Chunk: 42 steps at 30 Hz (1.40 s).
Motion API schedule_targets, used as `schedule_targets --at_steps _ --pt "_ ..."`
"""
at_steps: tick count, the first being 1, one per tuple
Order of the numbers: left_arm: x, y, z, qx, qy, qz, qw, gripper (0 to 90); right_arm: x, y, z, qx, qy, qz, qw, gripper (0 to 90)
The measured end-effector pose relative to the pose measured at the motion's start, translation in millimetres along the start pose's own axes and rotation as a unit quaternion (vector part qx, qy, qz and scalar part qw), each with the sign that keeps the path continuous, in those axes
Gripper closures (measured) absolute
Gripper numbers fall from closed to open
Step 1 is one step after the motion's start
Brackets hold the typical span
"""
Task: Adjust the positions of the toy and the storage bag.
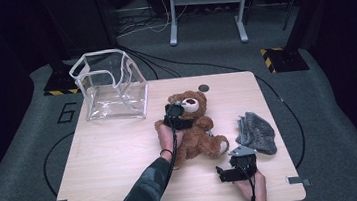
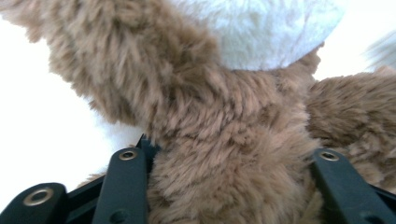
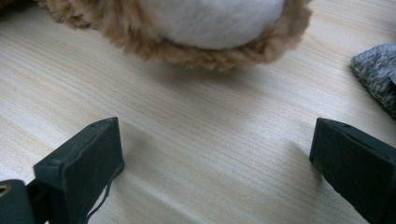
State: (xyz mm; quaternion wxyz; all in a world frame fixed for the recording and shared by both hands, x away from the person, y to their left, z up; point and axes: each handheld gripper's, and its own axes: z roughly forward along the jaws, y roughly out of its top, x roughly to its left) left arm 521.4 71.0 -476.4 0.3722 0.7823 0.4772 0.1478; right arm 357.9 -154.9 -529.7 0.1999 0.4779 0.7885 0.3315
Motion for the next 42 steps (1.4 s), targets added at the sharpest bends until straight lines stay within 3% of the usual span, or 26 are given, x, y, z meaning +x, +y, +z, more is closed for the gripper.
schedule_targets --at_steps 5,8,12,14,21,37,42 --pt "-1.4 -2.7 -12.1 -0.048 -0.014 0.006 0.9988 54.6 -0.2 -0.8 0.1 -0.005 -0.001 0.000 1.0000 2.1" --pt "-2.3 -3.9 -22.2 -0.078 -0.019 0.012 0.9967 55.0 0.7 -1.0 -0.2 -0.004 -0.001 0.006 1.0000 2.0" --pt "-0.9 -7.0 -36.8 -0.122 -0.026 0.017 0.9920 55.2 0.9 -1.1 0.1 -0.006 -0.006 0.008 0.9999 2.0" --pt "1.3 -8.4 -43.4 -0.131 -0.027 0.026 0.9907 55.3 0.2 -1.3 -0.5 -0.003 -0.002 0.002 1.0000 2.0" --pt "9.2 -14.0 -59.7 -0.171 -0.030 0.028 0.9845 55.3 -0.7 -1.2 -0.2 -0.006 -0.005 0.000 1.0000 2.2" --pt "28.8 -11.9 -104.1 -0.213 -0.033 0.047 0.9754 55.2 -1.0 -1.2 -0.5 -0.005 -0.007 -0.001 1.0000 2.5" --pt "33.7 -9.6 -117.1 -0.216 -0.032 0.055 0.9742 54.9 -1.0 -1.3 -0.6 -0.004 -0.007 -0.001 1.0000 2.5"
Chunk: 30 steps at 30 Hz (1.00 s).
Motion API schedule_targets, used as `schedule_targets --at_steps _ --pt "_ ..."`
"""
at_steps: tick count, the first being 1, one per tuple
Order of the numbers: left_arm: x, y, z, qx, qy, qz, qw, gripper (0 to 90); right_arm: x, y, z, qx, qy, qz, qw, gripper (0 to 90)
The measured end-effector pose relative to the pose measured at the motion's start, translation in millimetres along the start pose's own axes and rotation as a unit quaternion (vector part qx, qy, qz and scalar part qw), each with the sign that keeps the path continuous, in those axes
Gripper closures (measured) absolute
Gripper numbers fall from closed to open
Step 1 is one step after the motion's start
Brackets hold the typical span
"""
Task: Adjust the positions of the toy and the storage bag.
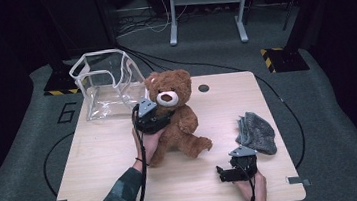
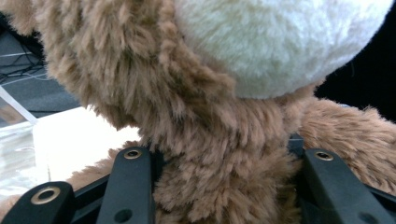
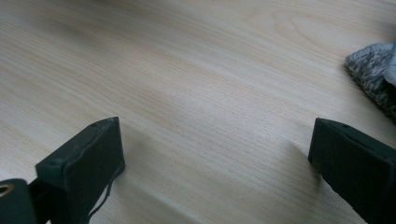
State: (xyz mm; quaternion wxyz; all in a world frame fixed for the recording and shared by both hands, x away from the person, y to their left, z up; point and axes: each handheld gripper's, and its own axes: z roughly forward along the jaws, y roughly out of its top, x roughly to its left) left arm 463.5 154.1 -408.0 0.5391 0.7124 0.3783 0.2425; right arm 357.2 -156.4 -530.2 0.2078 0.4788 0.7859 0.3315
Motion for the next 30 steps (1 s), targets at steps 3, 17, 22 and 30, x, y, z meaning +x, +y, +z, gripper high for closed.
schedule_targets --at_steps 3,17,22,30 --pt "3.6 1.6 -6.0 0.002 -0.001 0.000 1.0000 54.5 0.1 0.0 0.0 0.000 0.000 0.000 1.0000 2.5" --pt "29.9 -0.6 -35.2 0.018 0.007 -0.002 0.9998 53.3 0.1 0.0 -0.1 0.000 -0.001 0.000 1.0000 2.5" --pt "38.3 -4.8 -46.8 0.024 0.007 -0.005 0.9997 52.9 0.1 0.0 -0.1 0.000 0.000 0.000 1.0000 2.4" --pt "52.5 -10.5 -65.8 0.027 0.016 -0.004 0.9995 52.8 0.5 -0.1 -0.1 0.000 -0.001 0.002 1.0000 2.4"
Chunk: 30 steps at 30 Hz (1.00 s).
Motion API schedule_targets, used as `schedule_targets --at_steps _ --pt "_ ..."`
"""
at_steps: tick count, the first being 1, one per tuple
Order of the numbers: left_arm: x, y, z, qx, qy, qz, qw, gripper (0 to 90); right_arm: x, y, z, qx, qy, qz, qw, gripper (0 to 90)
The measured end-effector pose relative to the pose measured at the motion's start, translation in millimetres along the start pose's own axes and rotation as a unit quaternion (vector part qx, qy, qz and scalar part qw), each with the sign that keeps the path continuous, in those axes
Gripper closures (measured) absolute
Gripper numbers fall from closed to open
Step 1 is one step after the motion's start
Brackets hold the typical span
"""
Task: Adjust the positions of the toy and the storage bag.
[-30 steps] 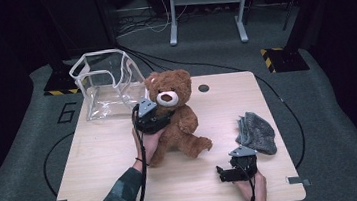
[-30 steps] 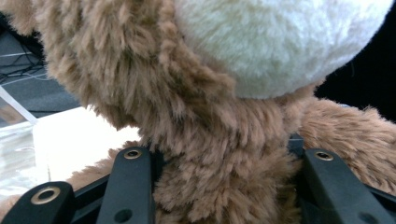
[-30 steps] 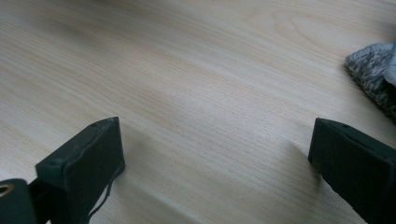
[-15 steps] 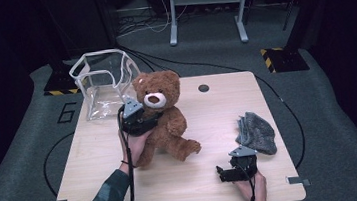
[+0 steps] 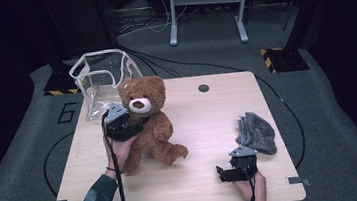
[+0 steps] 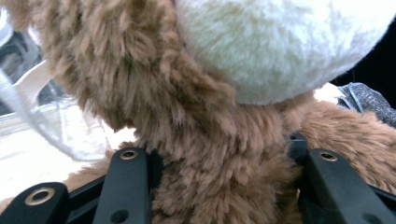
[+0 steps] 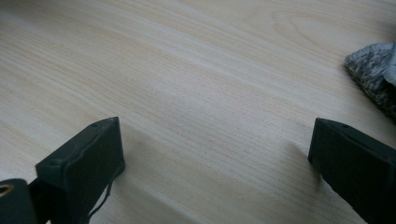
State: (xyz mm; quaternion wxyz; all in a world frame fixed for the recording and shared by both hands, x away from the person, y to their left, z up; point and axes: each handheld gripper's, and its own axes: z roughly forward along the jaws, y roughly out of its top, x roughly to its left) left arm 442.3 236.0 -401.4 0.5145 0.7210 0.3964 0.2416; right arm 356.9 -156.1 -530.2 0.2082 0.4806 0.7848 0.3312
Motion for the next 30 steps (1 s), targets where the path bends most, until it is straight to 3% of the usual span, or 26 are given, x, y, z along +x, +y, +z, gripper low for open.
schedule_targets --at_steps 18,30 --pt "30.0 -5.5 -39.8 0.000 0.011 -0.022 0.9997 52.4 0.2 0.0 0.0 0.000 0.000 0.001 1.0000 2.5" --pt "49.0 -8.8 -60.9 0.032 -0.005 -0.025 0.9992 51.9 0.6 0.0 0.1 0.000 0.000 0.003 1.0000 2.5"
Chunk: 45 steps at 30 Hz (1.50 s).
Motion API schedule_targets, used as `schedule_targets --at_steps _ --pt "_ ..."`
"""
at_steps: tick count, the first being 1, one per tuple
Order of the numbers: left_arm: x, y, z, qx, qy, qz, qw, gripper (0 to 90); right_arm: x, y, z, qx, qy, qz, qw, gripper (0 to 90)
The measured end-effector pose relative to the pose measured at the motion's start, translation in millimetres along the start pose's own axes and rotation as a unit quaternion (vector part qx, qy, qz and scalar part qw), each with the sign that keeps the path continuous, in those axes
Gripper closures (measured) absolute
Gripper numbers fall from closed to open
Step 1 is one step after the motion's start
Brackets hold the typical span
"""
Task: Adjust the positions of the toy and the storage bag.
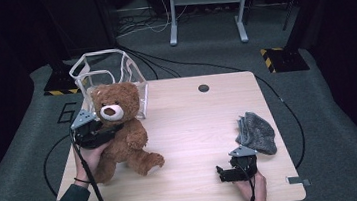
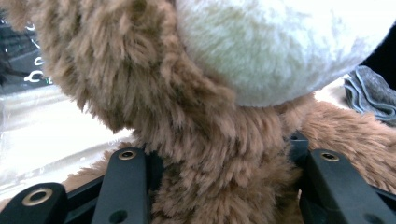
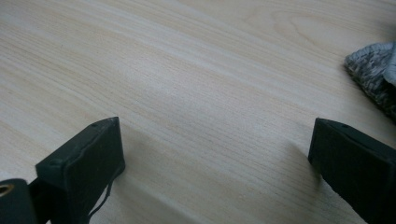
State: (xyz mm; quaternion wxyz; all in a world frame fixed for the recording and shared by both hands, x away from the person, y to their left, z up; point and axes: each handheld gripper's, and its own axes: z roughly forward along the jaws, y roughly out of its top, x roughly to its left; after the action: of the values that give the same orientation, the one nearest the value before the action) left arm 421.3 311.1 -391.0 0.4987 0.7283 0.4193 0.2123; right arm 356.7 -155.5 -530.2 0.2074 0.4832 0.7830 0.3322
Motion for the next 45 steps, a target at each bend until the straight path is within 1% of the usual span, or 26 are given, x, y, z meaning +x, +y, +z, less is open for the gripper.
schedule_targets --at_steps 5,7,10,12,15,19,22,23,24,25,26,27,29,31,32,33,34,35,36,37,38,39,40,41,43,45 --pt "13.1 -5.8 -7.8 0.019 -0.013 -0.018 0.9996 52.0 0.0 0.0 0.0 0.000 0.000 0.000 1.0000 2.5" --pt "18.6 -8.1 -12.4 0.022 -0.013 -0.023 0.9994 52.0 0.1 0.0 0.0 0.000 0.000 0.000 1.0000 2.5" --pt "27.9 -10.8 -21.9 0.034 -0.013 -0.028 0.9989 52.1 0.0 0.0 0.1 -0.001 0.001 0.000 1.0000 2.5" --pt "34.9 -13.3 -27.8 0.038 -0.013 -0.033 0.9986 52.1 0.0 0.0 0.1 -0.001 0.001 0.000 1.0000 2.5" --pt "45.0 -17.7 -37.4 0.050 -0.020 -0.049 0.9974 52.2 0.0 0.0 0.1 0.000 0.001 0.000 1.0000 2.5" --pt "54.4 -22.1 -47.4 0.070 -0.021 -0.055 0.9958 52.2 0.0 0.0 0.1 0.000 0.001 0.000 1.0000 2.5" --pt "61.0 -26.3 -52.1 0.088 -0.024 -0.061 0.9940 52.1 -0.1 0.0 0.1 0.000 0.001 0.000 1.0000 2.5" --pt "63.9 -27.7 -53.3 0.098 -0.028 -0.062 0.9928 52.2 0.0 0.0 0.1 0.000 0.001 0.000 1.0000 2.5" --pt "65.7 -29.6 -52.8 0.102 -0.029 -0.069 0.9920 52.1 0.0 0.0 0.2 0.000 0.001 0.000 1.0000 2.4" --pt "68.0 -31.6 -52.4 0.113 -0.031 -0.072 0.9905 52.1 -0.2 0.1 0.2 -0.001 0.001 -0.001 1.0000 2.5" --pt "69.4 -33.2 -51.5 0.118 -0.033 -0.076 0.9895 52.1 0.0 0.1 0.2 0.000 0.001 0.000 1.0000 2.5" --pt "70.1 -35.3 -49.8 0.127 -0.035 -0.086 0.9876 52.1 0.0 0.1 0.2 0.000 0.001 0.000 1.0000 2.4" --pt "74.4 -39.5 -43.7 0.149 -0.035 -0.082 0.9848 51.8 -0.2 0.1 0.3 -0.001 0.001 -0.001 1.0000 2.5" --pt "77.5 -44.9 -36.1 0.170 -0.030 -0.087 0.9812 51.6 -0.2 0.1 0.3 -0.001 0.001 -0.001 1.0000 2.5" --pt "79.8 -47.8 -32.8 0.175 -0.031 -0.089 0.9800 51.2 0.0 0.1 0.2 -0.001 0.001 0.000 1.0000 2.5" --pt "81.4 -50.4 -29.6 0.173 -0.030 -0.097 0.9796 50.8 0.0 0.1 0.2 -0.001 0.001 0.000 1.0000 2.5" --pt "83.4 -51.5 -27.2 0.178 -0.030 -0.095 0.9790 50.2 0.0 0.0 0.2 0.000 0.001 0.000 1.0000 2.5" --pt "84.8 -52.7 -24.9 0.177 -0.028 -0.102 0.9786 49.6 0.1 0.1 0.2 0.000 0.001 0.000 1.0000 2.5" --pt "87.0 -53.3 -22.7 0.183 -0.028 -0.102 0.9775 48.1 0.1 0.0 0.2 -0.001 0.000 0.000 1.0000 2.5" --pt "87.4 -53.8 -20.2 0.189 -0.027 -0.107 0.9757 46.9 0.2 0.0 0.1 -0.001 0.000 0.000 1.0000 2.5" --pt "88.9 -55.0 -17.2 0.193 -0.031 -0.107 0.9749 45.7 0.1 0.0 0.1 -0.001 0.000 0.000 1.0000 2.5" --pt "89.3 -56.1 -14.2 0.202 -0.031 -0.109 0.9728 44.3 0.1 0.0 0.2 -0.001 0.000 0.000 1.0000 2.5" --pt "89.1 -56.7 -10.9 0.217 -0.035 -0.109 0.9693 42.5 0.1 0.0 0.2 -0.001 0.001 0.000 1.0000 2.5" --pt "88.7 -58.6 -7.2 0.224 -0.035 -0.111 0.9677 41.5 0.1 0.0 0.2 -0.001 0.000 0.000 1.0000 2.5" --pt "88.7 -61.2 -1.5 0.240 -0.037 -0.111 0.9637 37.3 0.4 0.0 0.0 -0.001 0.001 0.001 1.0000 2.5" --pt "88.5 -63.1 1.2 0.241 -0.036 -0.115 0.9629 33.3 0.4 0.0 0.0 0.000 0.001 0.000 1.0000 2.5"
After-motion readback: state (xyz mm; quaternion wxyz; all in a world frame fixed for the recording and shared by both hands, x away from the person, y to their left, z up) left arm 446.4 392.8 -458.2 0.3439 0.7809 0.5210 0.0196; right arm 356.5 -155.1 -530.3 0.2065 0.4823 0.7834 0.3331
